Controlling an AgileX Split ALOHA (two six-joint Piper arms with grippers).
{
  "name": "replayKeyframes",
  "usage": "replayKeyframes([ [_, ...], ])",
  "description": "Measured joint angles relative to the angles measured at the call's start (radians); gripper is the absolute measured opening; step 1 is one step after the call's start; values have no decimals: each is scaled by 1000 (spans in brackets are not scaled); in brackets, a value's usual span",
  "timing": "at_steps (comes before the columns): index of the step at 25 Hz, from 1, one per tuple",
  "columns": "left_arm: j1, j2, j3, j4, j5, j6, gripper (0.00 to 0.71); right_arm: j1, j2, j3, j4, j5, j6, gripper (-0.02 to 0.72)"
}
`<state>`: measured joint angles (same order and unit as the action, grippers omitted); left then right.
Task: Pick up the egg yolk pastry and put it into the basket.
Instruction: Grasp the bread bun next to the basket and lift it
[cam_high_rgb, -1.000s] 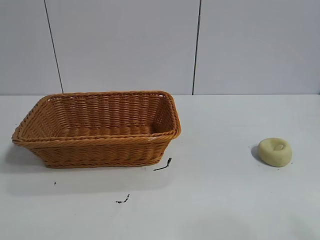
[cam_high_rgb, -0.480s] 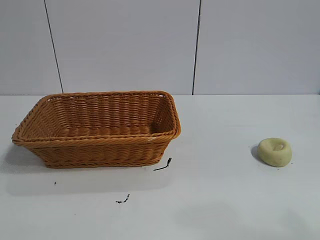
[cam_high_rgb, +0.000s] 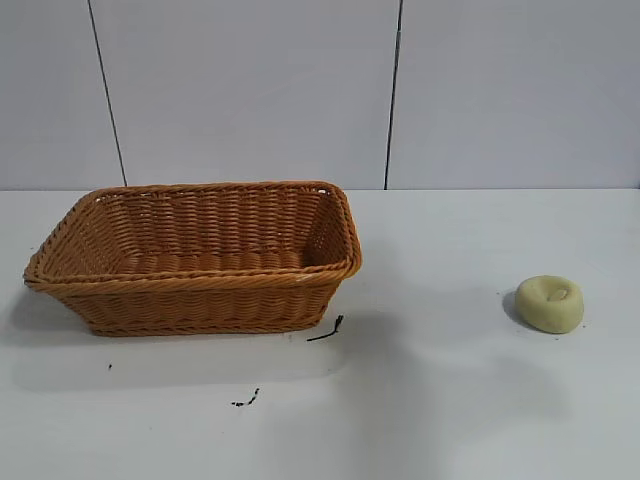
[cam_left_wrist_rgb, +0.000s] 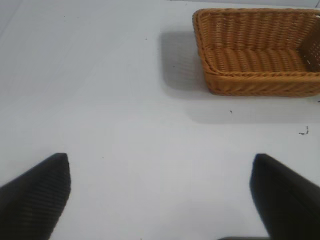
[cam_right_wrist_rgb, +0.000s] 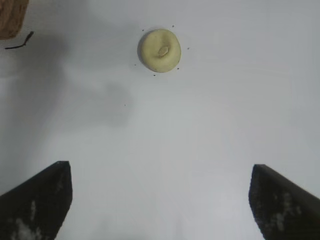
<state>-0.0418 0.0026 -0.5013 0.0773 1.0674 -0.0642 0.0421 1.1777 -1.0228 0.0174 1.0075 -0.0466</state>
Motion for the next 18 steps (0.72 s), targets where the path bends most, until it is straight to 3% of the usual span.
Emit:
replayKeyframes([
  [8, 0, 0, 0, 0, 0, 0, 696, 0, 479, -249, 0, -22, -13, 664],
  [18, 0, 0, 0, 0, 0, 0, 696, 0, 804, -359, 46, -161, -49, 664],
])
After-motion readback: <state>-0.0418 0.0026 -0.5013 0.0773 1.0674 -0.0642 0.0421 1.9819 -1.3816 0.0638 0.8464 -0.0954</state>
